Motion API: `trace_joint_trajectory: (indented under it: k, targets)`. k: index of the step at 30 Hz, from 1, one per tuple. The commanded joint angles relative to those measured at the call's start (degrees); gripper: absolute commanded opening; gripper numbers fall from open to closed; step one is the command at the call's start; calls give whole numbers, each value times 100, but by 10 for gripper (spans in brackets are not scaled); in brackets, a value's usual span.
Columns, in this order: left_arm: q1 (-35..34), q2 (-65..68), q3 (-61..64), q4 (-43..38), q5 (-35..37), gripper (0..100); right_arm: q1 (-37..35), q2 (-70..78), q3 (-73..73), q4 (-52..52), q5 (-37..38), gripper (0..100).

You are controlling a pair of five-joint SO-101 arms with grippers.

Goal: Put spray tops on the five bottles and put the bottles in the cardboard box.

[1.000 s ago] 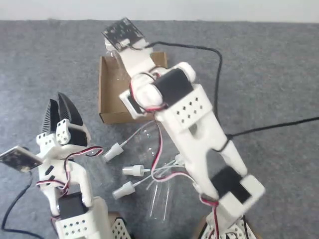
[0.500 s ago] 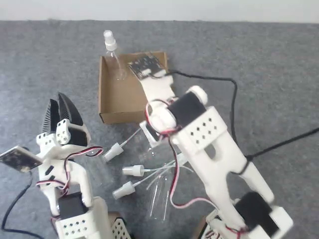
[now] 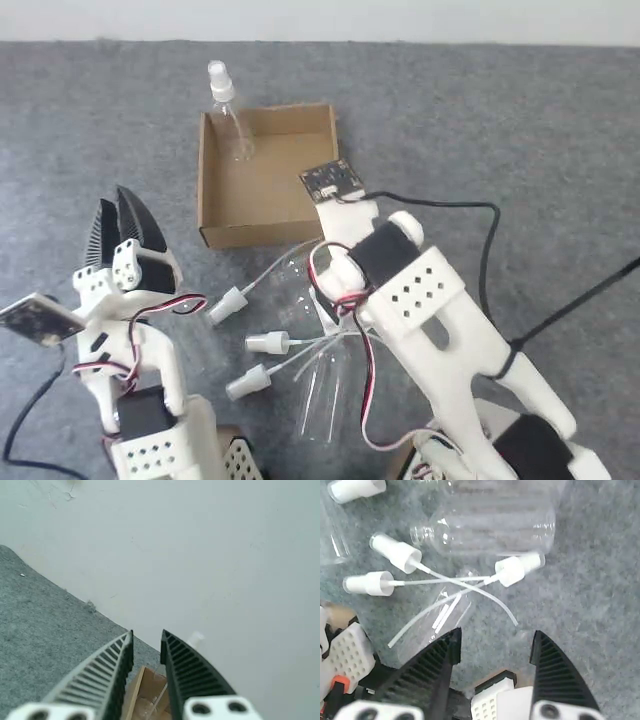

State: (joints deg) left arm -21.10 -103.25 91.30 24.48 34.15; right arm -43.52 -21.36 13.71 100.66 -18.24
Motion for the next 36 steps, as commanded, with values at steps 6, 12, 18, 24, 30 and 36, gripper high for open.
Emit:
trace_joint_trajectory:
  k: [6,12,18,24,30,36]
  targets:
    - [18,-88,-92,-211,-9,87,-338,-743,1046,-40,-167,188]
    - [18,-88,-92,-202,-9,87,-804,-743,1855,-901,-765,188]
    - [18,-88,-92,-202,-9,87,-804,-699,2163,-1367,-791,188]
    - [18,-88,-92,-211,-9,87,-804,-699,2752,-2062,-791,188]
    - [18,-88,-92,-211,-9,87,-804,-690,2796,-2316,-800,188]
    - [18,-88,-92,-211,-9,87,-1262,-690,2796,-2334,-985,188]
